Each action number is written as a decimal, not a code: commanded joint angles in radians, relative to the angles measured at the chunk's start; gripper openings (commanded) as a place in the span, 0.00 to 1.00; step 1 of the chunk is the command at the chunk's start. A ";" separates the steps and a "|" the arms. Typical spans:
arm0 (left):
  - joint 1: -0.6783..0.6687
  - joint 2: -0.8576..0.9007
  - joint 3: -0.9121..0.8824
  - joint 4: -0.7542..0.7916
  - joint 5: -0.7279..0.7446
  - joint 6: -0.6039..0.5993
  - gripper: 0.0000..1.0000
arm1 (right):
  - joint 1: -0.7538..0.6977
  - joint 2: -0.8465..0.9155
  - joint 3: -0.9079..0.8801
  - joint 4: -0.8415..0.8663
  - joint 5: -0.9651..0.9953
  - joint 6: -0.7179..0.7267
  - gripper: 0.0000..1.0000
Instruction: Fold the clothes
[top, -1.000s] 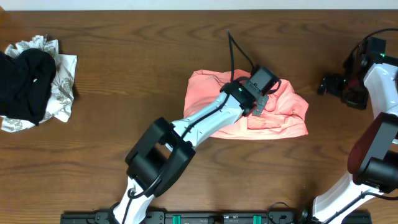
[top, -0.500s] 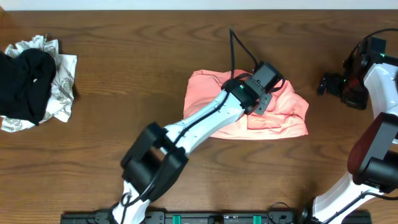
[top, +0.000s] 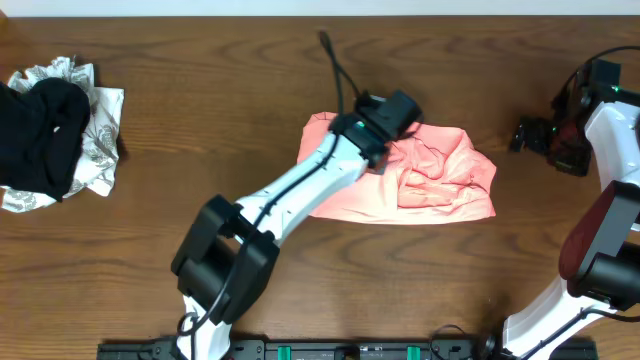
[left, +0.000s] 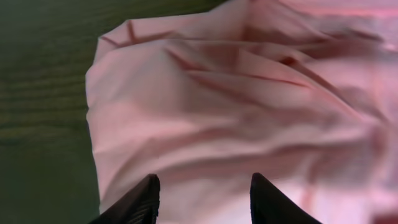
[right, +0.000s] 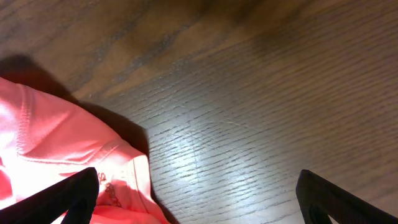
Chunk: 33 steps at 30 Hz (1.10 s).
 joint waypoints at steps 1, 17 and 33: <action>0.030 0.013 -0.040 0.027 0.076 -0.052 0.47 | 0.004 -0.009 -0.006 0.002 -0.011 0.012 0.99; 0.036 0.013 -0.278 0.143 0.362 -0.131 0.47 | 0.004 -0.009 -0.006 0.003 -0.010 0.012 0.99; 0.032 -0.117 -0.206 0.213 0.362 -0.033 0.48 | 0.004 -0.009 -0.006 0.003 -0.011 -0.019 0.99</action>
